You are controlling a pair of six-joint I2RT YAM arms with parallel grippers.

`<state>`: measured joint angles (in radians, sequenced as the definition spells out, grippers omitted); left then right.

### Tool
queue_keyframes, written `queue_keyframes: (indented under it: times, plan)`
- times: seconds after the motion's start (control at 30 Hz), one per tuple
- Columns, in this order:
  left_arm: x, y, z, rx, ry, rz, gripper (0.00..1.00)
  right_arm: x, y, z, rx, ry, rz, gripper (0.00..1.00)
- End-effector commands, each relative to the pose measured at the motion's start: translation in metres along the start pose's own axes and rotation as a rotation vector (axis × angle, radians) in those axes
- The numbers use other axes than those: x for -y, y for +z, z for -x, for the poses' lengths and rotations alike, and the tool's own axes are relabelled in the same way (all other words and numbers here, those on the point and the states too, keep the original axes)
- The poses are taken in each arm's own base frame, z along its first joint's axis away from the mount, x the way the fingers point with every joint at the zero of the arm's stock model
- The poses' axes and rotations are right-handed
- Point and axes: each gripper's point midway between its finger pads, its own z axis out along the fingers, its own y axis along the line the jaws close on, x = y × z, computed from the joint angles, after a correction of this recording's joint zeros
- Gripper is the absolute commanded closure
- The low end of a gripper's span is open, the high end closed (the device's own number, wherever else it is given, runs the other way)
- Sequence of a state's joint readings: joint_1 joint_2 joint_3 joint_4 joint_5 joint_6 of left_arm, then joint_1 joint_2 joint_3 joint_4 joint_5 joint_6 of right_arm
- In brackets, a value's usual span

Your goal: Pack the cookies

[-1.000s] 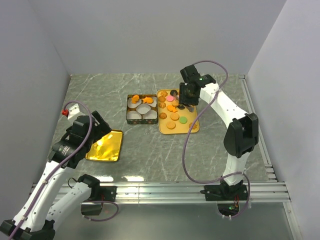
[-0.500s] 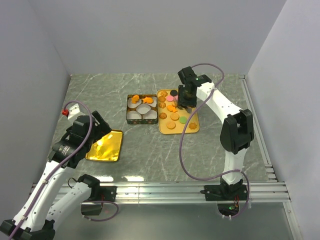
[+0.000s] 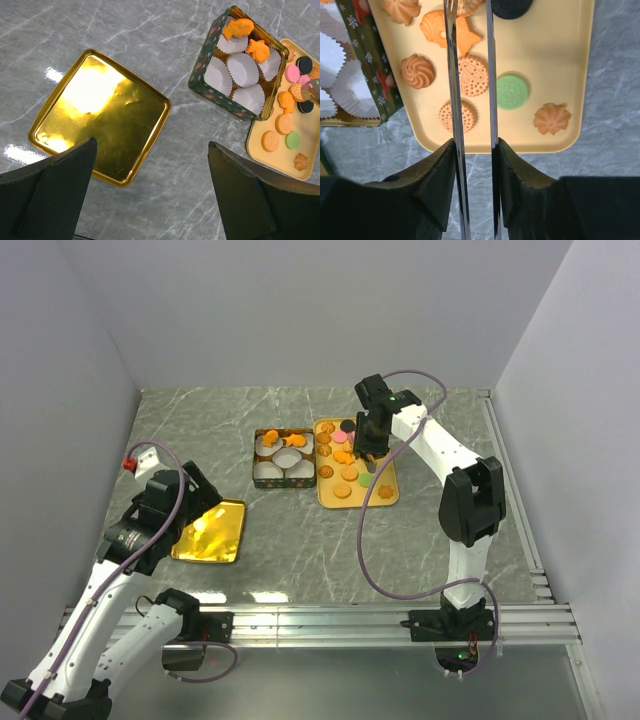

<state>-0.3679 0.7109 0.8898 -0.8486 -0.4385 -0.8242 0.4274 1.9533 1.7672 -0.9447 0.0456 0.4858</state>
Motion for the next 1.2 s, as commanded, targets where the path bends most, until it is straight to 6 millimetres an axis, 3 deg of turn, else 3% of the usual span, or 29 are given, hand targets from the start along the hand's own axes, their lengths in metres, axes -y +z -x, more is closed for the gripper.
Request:
queue_keyframes:
  times: [0.0,0.47,0.73,1.17]
  plan:
    - [0.006,0.000,0.007,0.023,0.003,-0.029,0.01,-0.011,-0.012,0.012,0.037,0.032,0.058,0.59]
    - [0.002,-0.002,0.010,0.038,-0.013,-0.012,0.01,-0.020,-0.023,0.004,0.019,0.033,0.125,0.71]
    - [0.001,-0.005,0.011,0.050,-0.021,-0.015,0.01,-0.024,-0.034,0.005,0.043,0.042,0.162,0.89]
    - [0.002,-0.004,0.011,0.043,-0.017,-0.017,0.01,-0.025,-0.075,0.011,0.103,0.049,0.189,1.00]
